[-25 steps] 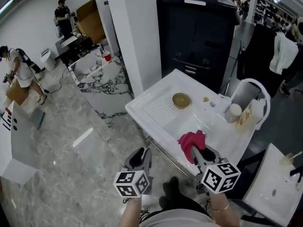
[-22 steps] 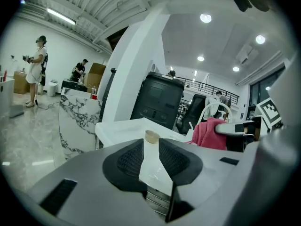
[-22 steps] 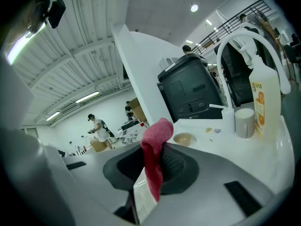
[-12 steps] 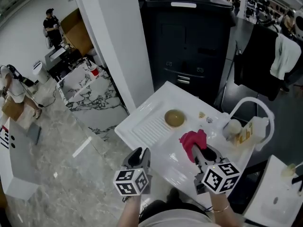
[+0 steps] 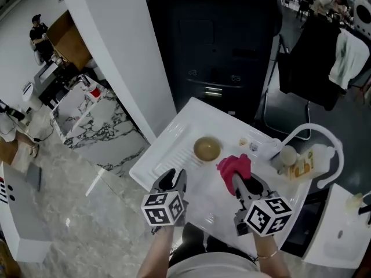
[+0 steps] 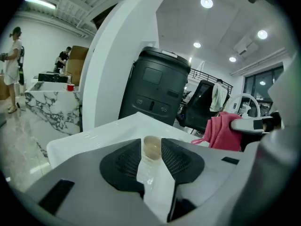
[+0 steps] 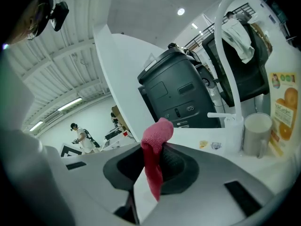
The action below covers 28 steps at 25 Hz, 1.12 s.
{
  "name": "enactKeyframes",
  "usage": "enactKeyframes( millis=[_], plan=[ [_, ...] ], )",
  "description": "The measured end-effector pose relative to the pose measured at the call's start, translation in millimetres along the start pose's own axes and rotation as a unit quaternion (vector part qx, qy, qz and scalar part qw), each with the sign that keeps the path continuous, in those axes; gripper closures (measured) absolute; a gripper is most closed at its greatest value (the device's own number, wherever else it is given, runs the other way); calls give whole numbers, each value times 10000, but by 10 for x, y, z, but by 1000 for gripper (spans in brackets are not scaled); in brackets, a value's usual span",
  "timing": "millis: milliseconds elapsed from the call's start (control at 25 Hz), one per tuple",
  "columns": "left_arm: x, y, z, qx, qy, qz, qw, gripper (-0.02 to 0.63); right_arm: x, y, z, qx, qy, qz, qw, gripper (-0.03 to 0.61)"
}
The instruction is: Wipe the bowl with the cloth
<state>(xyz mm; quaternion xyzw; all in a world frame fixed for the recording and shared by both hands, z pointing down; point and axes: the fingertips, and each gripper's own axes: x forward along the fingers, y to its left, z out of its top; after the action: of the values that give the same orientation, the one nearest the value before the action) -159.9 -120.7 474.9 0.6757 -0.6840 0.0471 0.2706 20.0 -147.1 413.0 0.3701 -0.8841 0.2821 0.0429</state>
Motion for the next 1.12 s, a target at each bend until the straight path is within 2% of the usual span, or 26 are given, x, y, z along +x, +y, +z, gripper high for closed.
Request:
enactKeyframes(
  millis=[240,480,920,1120],
  plan=[
    [654,161,67,71,436,-372,9983,468,309,-56,33,74,-47,-456,9989,500],
    [1221,240,-45,43,1069,-619,9923,462,440,-127,17,235,-132,-880,9958,500],
    [1987,258,-315,159,1892,-566,9802,462,376,-355,-1,455,-271,-1572,9861,500],
    [2142,244,-444,250,2247,-372,9734,546,340,-422,-15,560,-326,-1742,9826,500]
  ],
)
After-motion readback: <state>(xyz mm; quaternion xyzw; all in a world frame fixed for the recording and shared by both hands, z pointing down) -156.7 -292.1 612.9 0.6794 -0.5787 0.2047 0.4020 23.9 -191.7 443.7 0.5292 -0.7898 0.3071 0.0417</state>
